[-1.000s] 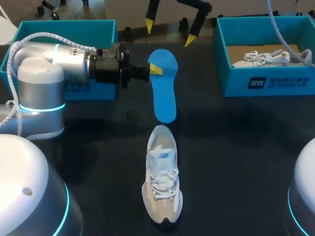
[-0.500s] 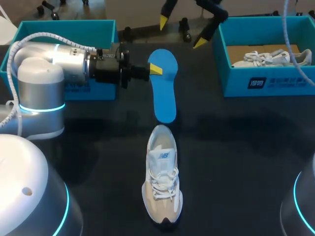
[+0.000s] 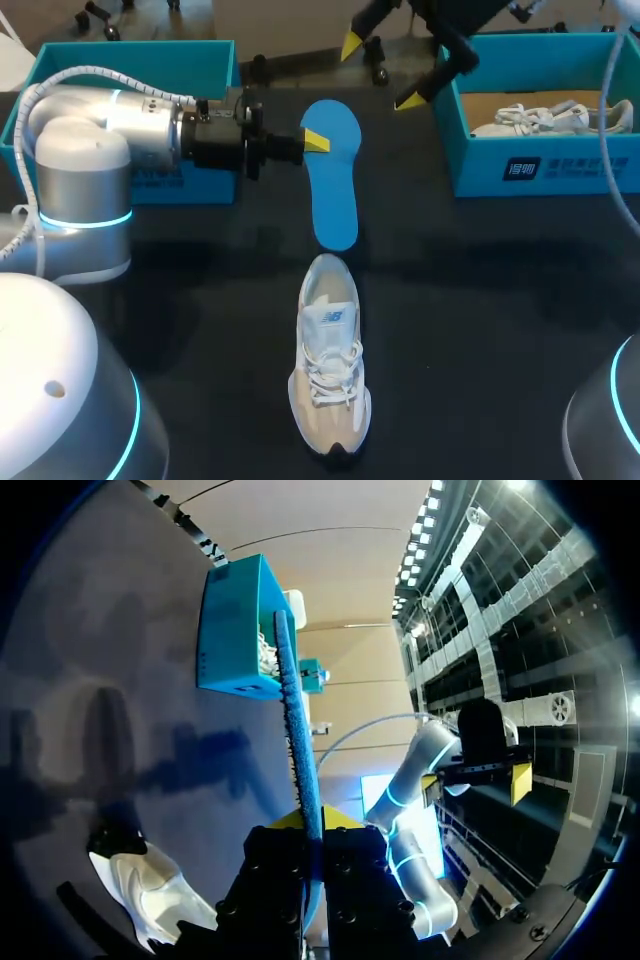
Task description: Take the shoe out of the shoebox, open the shoe tongue, remove and reinsert the insole, then place the shoe into the shoebox
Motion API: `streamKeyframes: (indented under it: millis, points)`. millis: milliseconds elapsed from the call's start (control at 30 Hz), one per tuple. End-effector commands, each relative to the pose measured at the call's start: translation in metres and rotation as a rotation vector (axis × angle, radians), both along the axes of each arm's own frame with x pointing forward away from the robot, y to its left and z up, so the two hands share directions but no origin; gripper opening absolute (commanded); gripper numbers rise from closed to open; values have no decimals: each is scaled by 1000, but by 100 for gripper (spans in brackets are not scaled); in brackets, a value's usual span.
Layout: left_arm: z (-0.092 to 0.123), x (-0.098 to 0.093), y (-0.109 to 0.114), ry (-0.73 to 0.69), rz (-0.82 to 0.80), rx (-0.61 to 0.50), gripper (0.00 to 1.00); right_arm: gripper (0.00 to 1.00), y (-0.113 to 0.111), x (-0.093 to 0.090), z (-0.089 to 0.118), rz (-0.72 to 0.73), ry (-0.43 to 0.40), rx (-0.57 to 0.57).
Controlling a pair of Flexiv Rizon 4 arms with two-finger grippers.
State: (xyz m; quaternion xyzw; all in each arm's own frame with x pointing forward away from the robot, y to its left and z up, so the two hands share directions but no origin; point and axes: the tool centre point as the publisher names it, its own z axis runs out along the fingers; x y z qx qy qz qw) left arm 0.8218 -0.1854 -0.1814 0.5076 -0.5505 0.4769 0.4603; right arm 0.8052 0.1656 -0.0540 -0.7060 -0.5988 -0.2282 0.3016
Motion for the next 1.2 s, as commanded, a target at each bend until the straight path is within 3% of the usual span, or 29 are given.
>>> streamKeyframes:
  millis: [33,300,500,1200]
  points:
    - [1,-1,1,1,-1,3,0,100,-5,0,-9,-26,-25,208]
    - [1,-1,1,1,-1,3,0,100,-9,-7,-31,-17,-110,351]
    - [1,-1,1,1,-1,3,0,100,-11,-9,-51,-12,-127,428]
    - [1,-1,1,1,-1,3,0,100,-29,-4,-85,-28,-191,568]
